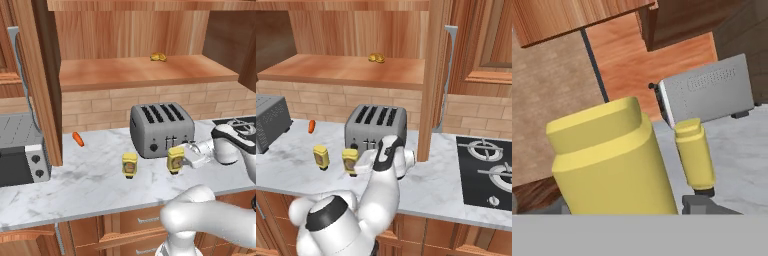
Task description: Pick the mustard and mustard from the counter and place them in the cabinet.
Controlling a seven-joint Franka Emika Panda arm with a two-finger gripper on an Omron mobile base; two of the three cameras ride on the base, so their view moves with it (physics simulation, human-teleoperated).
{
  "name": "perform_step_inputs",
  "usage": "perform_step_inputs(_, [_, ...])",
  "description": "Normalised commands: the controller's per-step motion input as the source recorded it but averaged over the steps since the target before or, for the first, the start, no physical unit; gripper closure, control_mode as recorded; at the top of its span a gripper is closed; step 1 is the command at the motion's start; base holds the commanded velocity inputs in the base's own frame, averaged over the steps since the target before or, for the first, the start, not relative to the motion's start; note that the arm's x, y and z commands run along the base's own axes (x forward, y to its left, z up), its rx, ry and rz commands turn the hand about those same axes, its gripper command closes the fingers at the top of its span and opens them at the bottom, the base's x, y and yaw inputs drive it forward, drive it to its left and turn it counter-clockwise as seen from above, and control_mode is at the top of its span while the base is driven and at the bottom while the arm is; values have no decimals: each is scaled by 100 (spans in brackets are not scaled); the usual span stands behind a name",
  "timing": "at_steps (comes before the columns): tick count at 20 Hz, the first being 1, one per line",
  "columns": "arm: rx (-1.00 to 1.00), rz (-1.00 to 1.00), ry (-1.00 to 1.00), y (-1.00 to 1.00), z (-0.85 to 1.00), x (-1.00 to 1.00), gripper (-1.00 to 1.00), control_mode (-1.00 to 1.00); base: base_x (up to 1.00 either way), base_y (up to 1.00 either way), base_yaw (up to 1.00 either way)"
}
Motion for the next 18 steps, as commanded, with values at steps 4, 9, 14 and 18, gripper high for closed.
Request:
perform_step_inputs(4, [1, -21, 0, 2, 64, -65, 100, -100, 0, 0, 0])
perform_step_inputs(9, [1, -22, -2, 12, 81, -62, 100, -100, 0, 0, 0])
perform_step_inputs(14, [0, -22, -5, 26, 87, -61, 100, -100, 0, 0, 0])
perform_step_inputs(18, [0, -10, -2, 49, 94, -39, 100, -100, 0, 0, 0])
